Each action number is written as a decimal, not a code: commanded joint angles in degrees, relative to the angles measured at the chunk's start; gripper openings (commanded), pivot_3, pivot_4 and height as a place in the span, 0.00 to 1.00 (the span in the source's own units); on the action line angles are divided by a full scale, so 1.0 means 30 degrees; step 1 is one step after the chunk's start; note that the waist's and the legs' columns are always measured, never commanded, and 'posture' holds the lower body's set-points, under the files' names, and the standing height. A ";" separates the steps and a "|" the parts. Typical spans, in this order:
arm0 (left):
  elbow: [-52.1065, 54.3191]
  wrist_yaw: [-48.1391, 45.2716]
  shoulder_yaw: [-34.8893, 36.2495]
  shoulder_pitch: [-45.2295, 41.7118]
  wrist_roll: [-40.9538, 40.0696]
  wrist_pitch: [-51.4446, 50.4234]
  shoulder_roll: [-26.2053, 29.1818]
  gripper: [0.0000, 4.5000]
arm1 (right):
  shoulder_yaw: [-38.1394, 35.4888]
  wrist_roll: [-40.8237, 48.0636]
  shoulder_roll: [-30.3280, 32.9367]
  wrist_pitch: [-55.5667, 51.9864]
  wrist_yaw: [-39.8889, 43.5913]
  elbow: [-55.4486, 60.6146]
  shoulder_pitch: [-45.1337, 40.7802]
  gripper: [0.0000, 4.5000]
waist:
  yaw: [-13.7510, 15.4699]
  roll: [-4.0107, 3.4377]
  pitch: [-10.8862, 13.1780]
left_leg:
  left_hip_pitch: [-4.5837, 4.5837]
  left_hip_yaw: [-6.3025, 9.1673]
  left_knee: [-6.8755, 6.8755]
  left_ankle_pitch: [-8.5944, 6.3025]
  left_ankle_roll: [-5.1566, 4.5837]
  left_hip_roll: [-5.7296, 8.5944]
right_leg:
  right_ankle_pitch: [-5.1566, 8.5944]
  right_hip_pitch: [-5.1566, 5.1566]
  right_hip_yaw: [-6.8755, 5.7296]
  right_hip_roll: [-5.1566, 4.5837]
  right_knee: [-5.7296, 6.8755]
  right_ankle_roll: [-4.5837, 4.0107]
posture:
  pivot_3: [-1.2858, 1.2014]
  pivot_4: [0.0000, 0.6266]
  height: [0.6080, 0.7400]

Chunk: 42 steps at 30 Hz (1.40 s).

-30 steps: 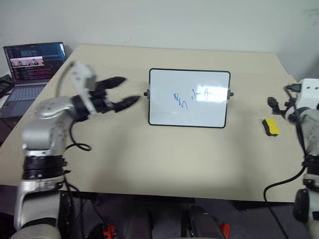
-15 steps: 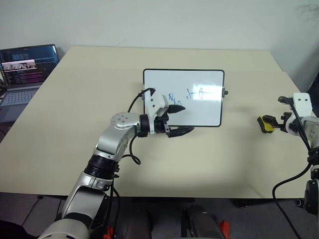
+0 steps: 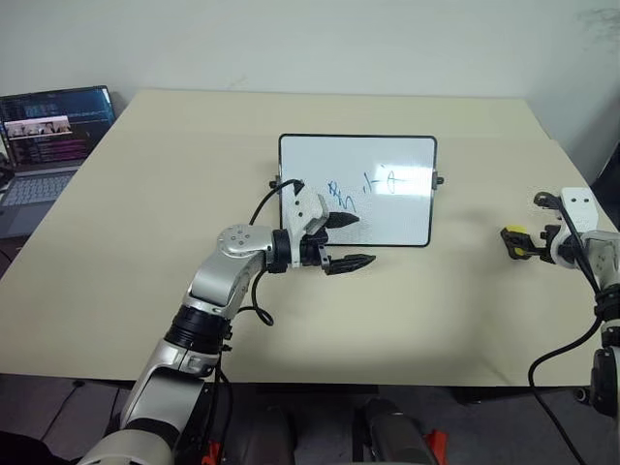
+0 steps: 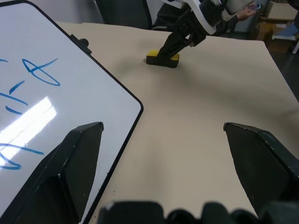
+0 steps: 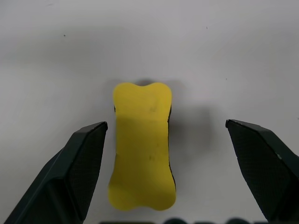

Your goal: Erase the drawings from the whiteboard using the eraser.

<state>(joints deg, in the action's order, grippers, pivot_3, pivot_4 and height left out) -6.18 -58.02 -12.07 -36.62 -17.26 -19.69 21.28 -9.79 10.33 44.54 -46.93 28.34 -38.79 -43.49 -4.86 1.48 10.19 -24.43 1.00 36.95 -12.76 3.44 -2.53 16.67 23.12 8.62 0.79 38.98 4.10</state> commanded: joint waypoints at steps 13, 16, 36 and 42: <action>0.1002 -0.0004 0.0255 -0.0102 0.0120 -0.0164 0.0273 1.00 | -0.0235 -0.0007 -0.0270 0.0399 0.0147 -0.0288 -0.0676 0.23 | 0.0026 0.0000 0.0000 | -0.0001 0.0004 0.0001 0.0000 0.0000 0.0000 | 0.0000 -0.0003 -0.0005 -0.0001 -0.0001 0.0000 | 0.52 0.24 1.00; 0.0984 -0.0083 0.0359 -0.0173 0.0091 -0.0253 0.0393 1.00 | -0.0284 0.0067 -0.0211 0.0256 0.0194 0.0127 -0.0633 0.23 | 0.0023 0.0000 0.0000 | -0.0001 0.0005 0.0001 0.0000 0.0000 0.0000 | 0.0000 -0.0003 -0.0007 -0.0001 -0.0001 0.0000 | 0.52 0.24 1.00; -0.1220 0.0037 0.5105 0.1625 0.0354 0.0082 0.6966 1.00 | 0.0717 0.2615 -0.3127 -0.7642 -0.2174 1.6232 -0.4016 0.22 | -0.0119 -0.0048 0.0009 | -0.0006 0.0062 -0.0006 -0.0002 -0.0003 -0.0019 | 0.0012 0.0024 -0.0049 0.0013 0.0028 -0.0016 | 0.52 0.24 1.00; -0.1163 0.0598 0.4976 0.1772 0.0170 -0.0145 0.6203 1.00 | 0.5855 0.1064 -0.7449 -0.4705 -0.2625 1.5262 -0.6507 0.22 | 0.0032 -0.0043 0.0007 | -0.0075 0.0107 -0.0004 -0.0003 -0.0001 -0.0022 | 0.0023 0.0053 -0.0136 -0.0002 0.0007 -0.0037 | 0.52 0.24 1.00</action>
<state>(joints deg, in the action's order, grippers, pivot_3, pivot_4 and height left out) -11.04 -56.78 2.28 -31.06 -16.43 -20.79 40.06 5.82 14.64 23.32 -64.20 21.10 6.70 -61.11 -4.76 1.35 10.21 -24.68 1.35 36.94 -12.77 3.44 -2.60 16.74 23.29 8.18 0.79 39.01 3.99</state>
